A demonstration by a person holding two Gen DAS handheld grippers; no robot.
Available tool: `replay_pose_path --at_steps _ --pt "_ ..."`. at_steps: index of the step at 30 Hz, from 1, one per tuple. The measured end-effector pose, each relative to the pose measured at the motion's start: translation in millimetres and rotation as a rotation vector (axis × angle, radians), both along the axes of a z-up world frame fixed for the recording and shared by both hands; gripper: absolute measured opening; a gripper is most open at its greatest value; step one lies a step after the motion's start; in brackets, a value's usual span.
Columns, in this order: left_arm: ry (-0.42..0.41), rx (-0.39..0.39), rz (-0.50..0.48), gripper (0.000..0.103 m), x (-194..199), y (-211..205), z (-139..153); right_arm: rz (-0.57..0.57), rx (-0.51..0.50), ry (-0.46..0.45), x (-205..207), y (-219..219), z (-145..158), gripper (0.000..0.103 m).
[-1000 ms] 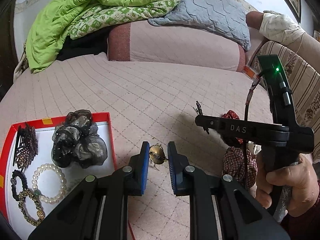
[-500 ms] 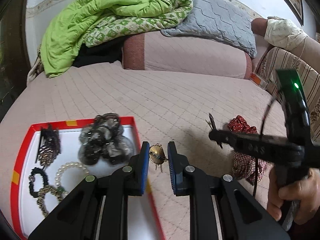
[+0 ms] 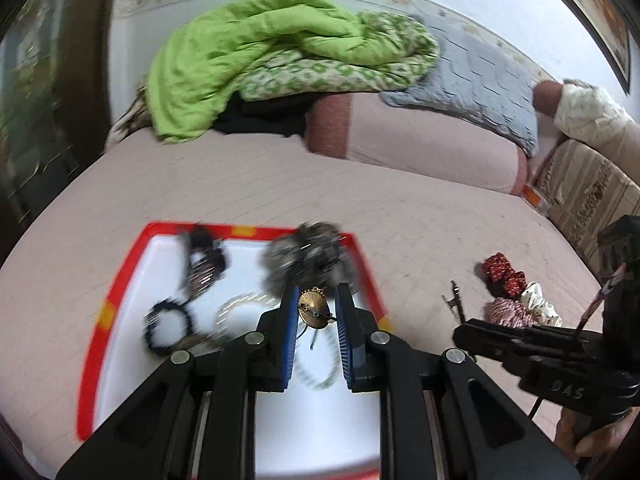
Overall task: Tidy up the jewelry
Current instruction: 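Carry the gold pendant and purple leaf clip over the tray with both grippers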
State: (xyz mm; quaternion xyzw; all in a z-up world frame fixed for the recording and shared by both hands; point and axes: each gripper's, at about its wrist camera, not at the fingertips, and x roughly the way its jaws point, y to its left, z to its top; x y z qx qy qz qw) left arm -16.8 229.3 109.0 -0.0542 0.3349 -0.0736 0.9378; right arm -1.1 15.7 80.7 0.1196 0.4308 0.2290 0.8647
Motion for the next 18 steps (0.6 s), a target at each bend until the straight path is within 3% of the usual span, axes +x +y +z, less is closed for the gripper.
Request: replay_pose_path --at_steps 9,18 --pt "0.032 -0.001 0.102 0.018 -34 60 -12 0.100 -0.005 0.003 -22 49 5 0.017" --pt "0.092 -0.063 0.131 0.018 -40 89 -28 0.177 -0.023 0.037 -35 90 -9 0.017"
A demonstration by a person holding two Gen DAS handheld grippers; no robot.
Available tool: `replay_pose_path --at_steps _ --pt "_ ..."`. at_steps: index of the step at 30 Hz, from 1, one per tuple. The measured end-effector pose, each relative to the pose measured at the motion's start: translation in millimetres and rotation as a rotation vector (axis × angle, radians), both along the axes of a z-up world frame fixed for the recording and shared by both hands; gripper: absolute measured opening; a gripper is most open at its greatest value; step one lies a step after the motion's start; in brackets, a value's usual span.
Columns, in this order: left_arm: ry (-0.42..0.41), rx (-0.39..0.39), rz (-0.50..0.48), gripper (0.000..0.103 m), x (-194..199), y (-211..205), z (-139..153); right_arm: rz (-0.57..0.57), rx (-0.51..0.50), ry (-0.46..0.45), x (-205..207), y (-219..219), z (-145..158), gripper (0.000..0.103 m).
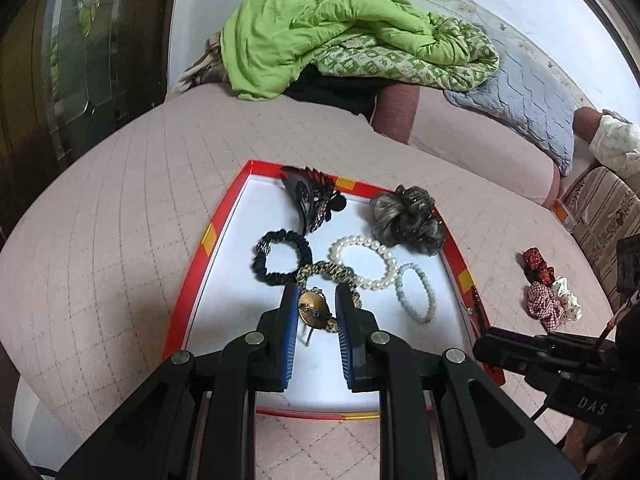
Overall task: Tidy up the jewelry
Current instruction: 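Carry the gold pendant and purple leaf clip over the tray with both grippers, then lower the pendant and leaf clip into the tray and open both grippers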
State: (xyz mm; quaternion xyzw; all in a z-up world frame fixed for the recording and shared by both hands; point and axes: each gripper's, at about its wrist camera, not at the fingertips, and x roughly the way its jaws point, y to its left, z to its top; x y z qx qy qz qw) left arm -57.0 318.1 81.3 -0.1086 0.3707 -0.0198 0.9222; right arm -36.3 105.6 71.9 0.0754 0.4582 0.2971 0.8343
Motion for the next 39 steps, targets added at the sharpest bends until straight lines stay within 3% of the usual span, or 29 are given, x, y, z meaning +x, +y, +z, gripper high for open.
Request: replay_pose_path --at_steps 5,24,39 --pt "0.033 -0.024 0.015 0.018 3 6 -8 0.017 -0.011 0.016 -2 12 -5 0.017" --pt "0.120 0.093 0.005 0.018 15 -11 -31 0.045 -0.033 0.054 1 37 -23 0.017" --pt "0.160 0.115 0.010 0.018 21 -14 -39 0.032 -0.054 0.079 10 35 -37 0.017"
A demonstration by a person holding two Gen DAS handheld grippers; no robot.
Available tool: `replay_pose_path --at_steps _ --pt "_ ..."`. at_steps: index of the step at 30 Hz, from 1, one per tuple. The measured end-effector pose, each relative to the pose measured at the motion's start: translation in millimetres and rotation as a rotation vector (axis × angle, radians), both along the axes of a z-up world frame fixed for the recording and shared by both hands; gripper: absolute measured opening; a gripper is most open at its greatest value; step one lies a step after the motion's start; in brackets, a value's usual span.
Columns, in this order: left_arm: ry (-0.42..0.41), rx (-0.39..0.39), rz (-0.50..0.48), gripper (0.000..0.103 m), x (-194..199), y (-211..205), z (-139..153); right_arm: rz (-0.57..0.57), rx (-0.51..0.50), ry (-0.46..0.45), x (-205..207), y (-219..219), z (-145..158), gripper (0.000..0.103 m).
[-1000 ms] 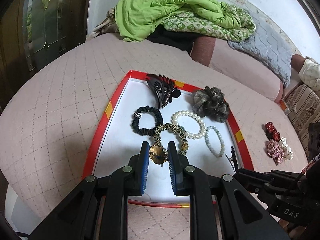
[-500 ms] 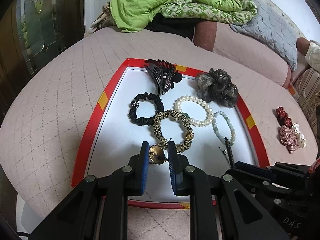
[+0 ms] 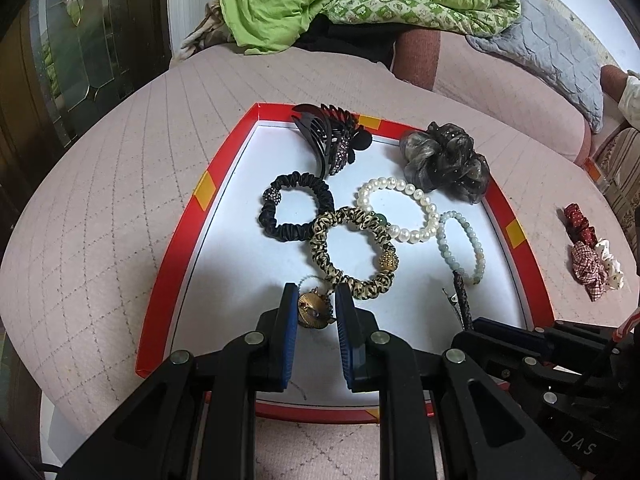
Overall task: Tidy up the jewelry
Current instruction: 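Lower the pendant and leaf clip into the tray and open both grippers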
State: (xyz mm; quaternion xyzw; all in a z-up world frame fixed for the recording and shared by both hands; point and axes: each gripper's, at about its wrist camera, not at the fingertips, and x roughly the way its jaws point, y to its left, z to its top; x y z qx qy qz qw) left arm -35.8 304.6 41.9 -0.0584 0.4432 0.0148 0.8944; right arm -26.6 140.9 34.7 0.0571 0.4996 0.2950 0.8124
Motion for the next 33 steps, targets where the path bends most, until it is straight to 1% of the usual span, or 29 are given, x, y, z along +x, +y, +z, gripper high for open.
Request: replay_pose_path --at_steps 33 --pt "0.022 0.007 0.006 0.018 6 0 -6 0.001 -0.021 -0.008 14 14 -4 0.018"
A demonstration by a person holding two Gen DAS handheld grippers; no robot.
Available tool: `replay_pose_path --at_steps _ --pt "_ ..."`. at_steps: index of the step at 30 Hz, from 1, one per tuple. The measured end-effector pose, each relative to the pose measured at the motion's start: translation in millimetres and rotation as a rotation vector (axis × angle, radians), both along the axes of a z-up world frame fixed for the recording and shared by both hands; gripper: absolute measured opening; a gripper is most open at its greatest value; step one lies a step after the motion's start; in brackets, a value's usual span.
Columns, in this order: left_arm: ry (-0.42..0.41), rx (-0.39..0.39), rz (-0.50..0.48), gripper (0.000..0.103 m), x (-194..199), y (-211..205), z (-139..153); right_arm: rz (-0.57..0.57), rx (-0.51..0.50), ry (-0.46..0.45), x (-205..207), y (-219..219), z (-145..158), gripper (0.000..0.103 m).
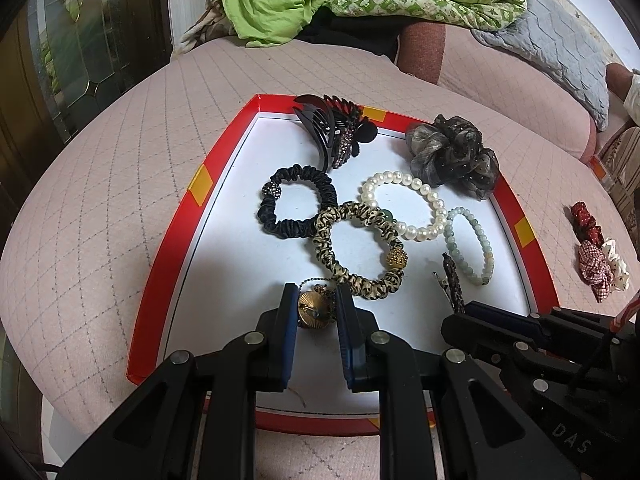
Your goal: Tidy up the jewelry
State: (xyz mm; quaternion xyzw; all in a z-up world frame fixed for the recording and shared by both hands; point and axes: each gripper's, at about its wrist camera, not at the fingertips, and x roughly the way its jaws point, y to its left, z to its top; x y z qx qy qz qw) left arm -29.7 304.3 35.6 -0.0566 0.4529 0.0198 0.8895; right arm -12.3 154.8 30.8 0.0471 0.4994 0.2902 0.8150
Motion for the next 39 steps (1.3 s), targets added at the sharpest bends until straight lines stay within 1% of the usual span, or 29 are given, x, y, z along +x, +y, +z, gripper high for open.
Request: replay_pose_path --at_steps 7,8,9,11,12,13,18,21,22,23,24,25,26,27,29,31,32,33,34,36,39 --pt "0.001 -0.007 0.001 0.018 1 1 1 0.003 -0.001 -0.003 2 0 0 0.018" --pt "0.001 -0.009 0.003 0.020 1 2 1 0.004 0.000 -0.001 2 -1 0 0.018" --pt "0.000 -0.010 0.006 0.022 1 2 1 0.005 0.000 -0.001 2 -2 1 0.018" --pt "-0.005 -0.012 0.013 0.039 1 3 3 0.003 0.003 -0.005 1 -5 3 0.020" --pt "-0.014 -0.012 0.015 0.041 0 2 4 0.001 0.009 -0.009 1 -6 6 0.025" --pt "-0.020 -0.010 0.016 0.041 0 2 6 -0.001 0.013 -0.013 0 -8 8 0.028" --pt "-0.057 -0.008 0.028 0.042 -6 0 15 -0.017 0.031 -0.056 -8 -20 28 0.028" --pt "-0.110 -0.002 0.045 0.043 -17 0 27 -0.040 0.036 -0.092 -17 -32 43 0.030" --pt "-0.132 0.001 0.054 0.046 -21 0 33 -0.044 0.029 -0.105 -21 -35 47 0.036" --pt "-0.170 0.007 0.069 0.057 -30 -1 42 -0.054 0.019 -0.124 -25 -40 52 0.040" --pt "-0.194 0.013 0.079 0.064 -37 -1 48 -0.069 0.008 -0.146 -31 -46 58 0.050" --pt "-0.217 0.025 0.093 0.074 -45 -2 54 -0.079 -0.001 -0.161 -35 -51 62 0.054" --pt "-0.249 0.036 0.112 0.081 -58 -4 64 -0.088 -0.012 -0.182 -40 -57 67 0.054" --pt "-0.274 0.036 0.118 0.083 -68 -6 72 -0.100 -0.027 -0.203 -46 -63 73 0.054" --pt "-0.323 0.050 0.135 0.095 -90 -9 91 -0.122 -0.052 -0.236 -56 -74 82 0.059" --pt "-0.350 0.093 0.147 0.100 -105 -13 103 -0.162 -0.086 -0.280 -68 -86 92 0.071" --pt "-0.361 0.131 0.154 0.100 -113 -17 109 -0.181 -0.103 -0.311 -75 -91 97 0.074" --pt "-0.364 0.174 0.166 0.100 -120 -21 115 -0.191 -0.116 -0.349 -84 -95 104 0.079" --pt "-0.363 0.199 0.174 0.101 -126 -24 119 -0.195 -0.123 -0.373 -91 -98 108 0.084" --pt "-0.339 0.237 0.186 0.101 -137 -31 124 -0.200 -0.140 -0.424 -106 -101 116 0.087" --pt "-0.302 0.254 0.211 0.101 -150 -37 129 -0.196 -0.137 -0.445 -121 -103 119 0.088"
